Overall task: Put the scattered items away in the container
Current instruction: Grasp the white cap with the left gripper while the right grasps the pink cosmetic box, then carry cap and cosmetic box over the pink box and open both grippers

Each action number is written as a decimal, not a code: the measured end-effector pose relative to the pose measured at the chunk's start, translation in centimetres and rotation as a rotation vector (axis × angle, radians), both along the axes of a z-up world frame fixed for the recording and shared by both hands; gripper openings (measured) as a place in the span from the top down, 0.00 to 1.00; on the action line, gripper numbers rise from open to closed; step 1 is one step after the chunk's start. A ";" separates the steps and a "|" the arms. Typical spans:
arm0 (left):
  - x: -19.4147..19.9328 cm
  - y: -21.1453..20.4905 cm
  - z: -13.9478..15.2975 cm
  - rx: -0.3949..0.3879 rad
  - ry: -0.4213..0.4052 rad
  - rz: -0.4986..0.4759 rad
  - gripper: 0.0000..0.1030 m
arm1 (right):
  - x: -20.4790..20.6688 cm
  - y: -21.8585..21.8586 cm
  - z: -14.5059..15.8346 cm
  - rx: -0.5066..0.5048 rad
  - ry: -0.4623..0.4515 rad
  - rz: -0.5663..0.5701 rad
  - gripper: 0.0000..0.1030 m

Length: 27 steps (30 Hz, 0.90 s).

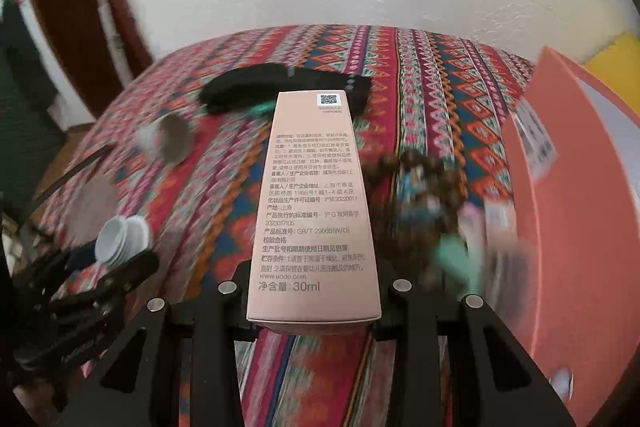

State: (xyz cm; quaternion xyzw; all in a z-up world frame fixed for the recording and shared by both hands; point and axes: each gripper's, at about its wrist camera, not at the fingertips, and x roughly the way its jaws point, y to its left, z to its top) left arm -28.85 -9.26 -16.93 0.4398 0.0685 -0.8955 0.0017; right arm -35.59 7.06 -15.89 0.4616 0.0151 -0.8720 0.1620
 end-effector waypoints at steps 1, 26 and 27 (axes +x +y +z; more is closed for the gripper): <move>1.1 0.2 0.6 -0.004 0.007 -0.009 0.37 | 1.6 0.1 0.5 -0.003 0.003 0.007 0.62; 24.4 3.3 11.8 -0.067 0.181 -0.089 0.37 | 31.6 5.7 8.6 -0.122 0.085 0.069 0.63; 24.9 3.5 12.2 -0.070 0.190 -0.097 0.37 | 32.5 6.1 9.0 -0.124 0.095 0.066 0.63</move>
